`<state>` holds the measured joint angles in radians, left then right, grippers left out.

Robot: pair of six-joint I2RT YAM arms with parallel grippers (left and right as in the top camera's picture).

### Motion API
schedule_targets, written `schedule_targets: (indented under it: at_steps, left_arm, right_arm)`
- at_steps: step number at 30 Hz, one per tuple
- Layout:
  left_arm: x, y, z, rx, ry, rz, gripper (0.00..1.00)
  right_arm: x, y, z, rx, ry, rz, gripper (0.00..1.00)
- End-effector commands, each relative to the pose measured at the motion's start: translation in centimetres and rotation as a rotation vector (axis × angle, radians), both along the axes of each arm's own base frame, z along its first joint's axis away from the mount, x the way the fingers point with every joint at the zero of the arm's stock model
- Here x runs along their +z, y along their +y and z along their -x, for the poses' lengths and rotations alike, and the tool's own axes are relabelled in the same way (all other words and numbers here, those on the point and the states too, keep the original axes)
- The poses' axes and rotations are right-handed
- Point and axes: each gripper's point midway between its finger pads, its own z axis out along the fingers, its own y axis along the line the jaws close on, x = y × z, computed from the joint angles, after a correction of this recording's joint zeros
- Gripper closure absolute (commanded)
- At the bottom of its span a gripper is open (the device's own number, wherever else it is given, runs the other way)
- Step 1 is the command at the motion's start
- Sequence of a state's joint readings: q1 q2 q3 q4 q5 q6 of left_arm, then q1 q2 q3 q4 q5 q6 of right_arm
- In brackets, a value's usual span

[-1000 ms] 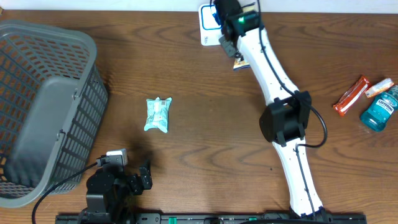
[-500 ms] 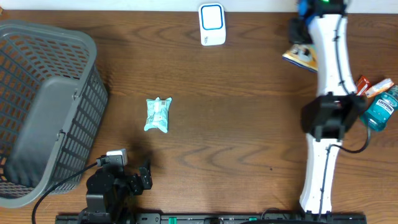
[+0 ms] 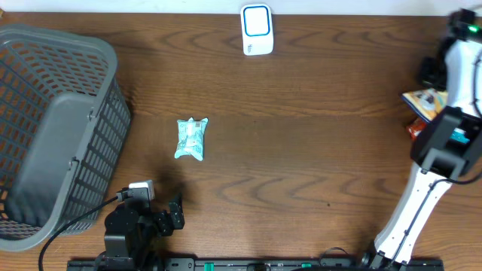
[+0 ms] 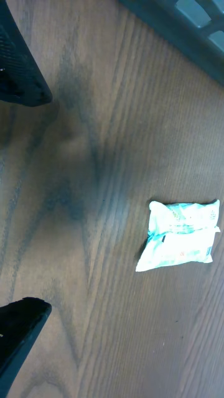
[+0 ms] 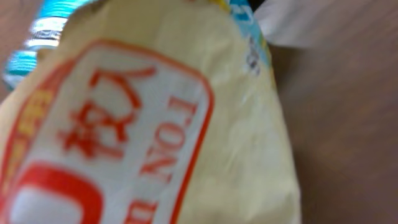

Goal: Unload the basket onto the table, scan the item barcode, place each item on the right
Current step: 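Carry the cracker bag right and drop it by the mouthwash, then reach the right gripper to the teal wipe pack and grasp it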

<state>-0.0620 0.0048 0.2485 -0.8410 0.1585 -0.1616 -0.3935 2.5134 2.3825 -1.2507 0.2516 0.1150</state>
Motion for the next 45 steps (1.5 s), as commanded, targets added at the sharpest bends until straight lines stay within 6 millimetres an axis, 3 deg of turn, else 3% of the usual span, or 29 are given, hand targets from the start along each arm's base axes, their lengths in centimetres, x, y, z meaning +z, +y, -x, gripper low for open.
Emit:
schedule_targets:
  at_steps: [1,4,6,8,12,17,19,21,24,29,32,35,36,38,39,40,41,45]
  left_arm:
    - [-1.6,-0.1,0.8,-0.002,0.065,0.006,0.02]
    - [-1.6,-0.1,0.8,-0.002,0.065,0.006,0.02]
    - [-1.6,-0.1,0.8,-0.002,0.065,0.006,0.02]
    - [-1.6,-0.1,0.8,-0.002,0.065,0.006,0.02]
    - [-1.6,-0.1,0.8,-0.002,0.065,0.006,0.02]
    - [-1.6,-0.1,0.8,-0.002,0.065,0.006,0.02]
    - [-1.6,-0.1,0.8,-0.002,0.065,0.006,0.02]
    - [-1.6,-0.1,0.8,-0.002,0.065,0.006,0.02]
    - [-1.6,-0.1,0.8,-0.002,0.065,0.006,0.02]
    - [-1.6,-0.1,0.8,-0.002,0.064,0.006,0.02]
    - [-1.6,-0.1,0.8,-0.002,0.065,0.006,0.02]
    - [-1.6,-0.1,0.8,-0.002,0.065,0.006,0.02]
    - [-1.6,-0.1,0.8,-0.002,0.065,0.006,0.02]
    - [-1.6,-0.1,0.8,-0.002,0.065,0.006,0.02]
    - [-1.6,-0.1,0.8,-0.002,0.065,0.006,0.02]
    - [-1.6,-0.1,0.8,-0.002,0.065,0.006,0.02]
    - [-1.6,-0.1,0.8,-0.002,0.065,0.006,0.02]
    - [-1.6,-0.1,0.8,-0.002,0.065,0.006,0.02]
  right_arm:
    - [0.6,-1.9,1.0,-0.042,-0.041,-0.057,0.75]
    - [1.2,-2.0,1.1,-0.057,-0.106,-0.155,0.39]
    - [2.6,-1.7,0.8,-0.055,-0.165,-0.211,0.01]
    - [4.5,-1.3,0.3,-0.045,-0.223,-0.239,0.01]
    - [10.5,0.5,-0.9,-0.046,-0.384,-0.286,0.01]
    - [18.6,4.9,-1.3,-0.087,-0.561,-0.345,0.01]
    - [21.3,7.5,-1.0,-0.111,-0.602,-0.372,0.01]
    - [23.4,11.5,-0.9,-0.049,-0.622,-0.413,0.01]
    - [24.5,18.5,-0.9,0.082,-0.593,-0.505,0.01]
    - [22.6,30.4,-0.2,0.27,-0.455,-0.636,0.01]
    - [19.7,38.9,1.4,0.418,-0.326,-0.677,0.01]
    - [16.5,44.7,3.4,0.54,-0.221,-0.666,0.03]
    - [15.4,46.3,3.9,0.584,-0.194,-0.657,0.18]
    - [12.8,49.8,5.4,0.677,-0.135,-0.637,0.74]
    - [11.5,51.5,6.2,0.712,-0.104,-0.635,0.92]
    - [10.4,52.8,6.9,0.737,-0.079,-0.637,0.99]
    - [8.0,55.6,8.5,0.806,-0.031,-0.635,0.99]
    - [4.0,59.9,11.4,0.932,0.043,-0.625,0.99]
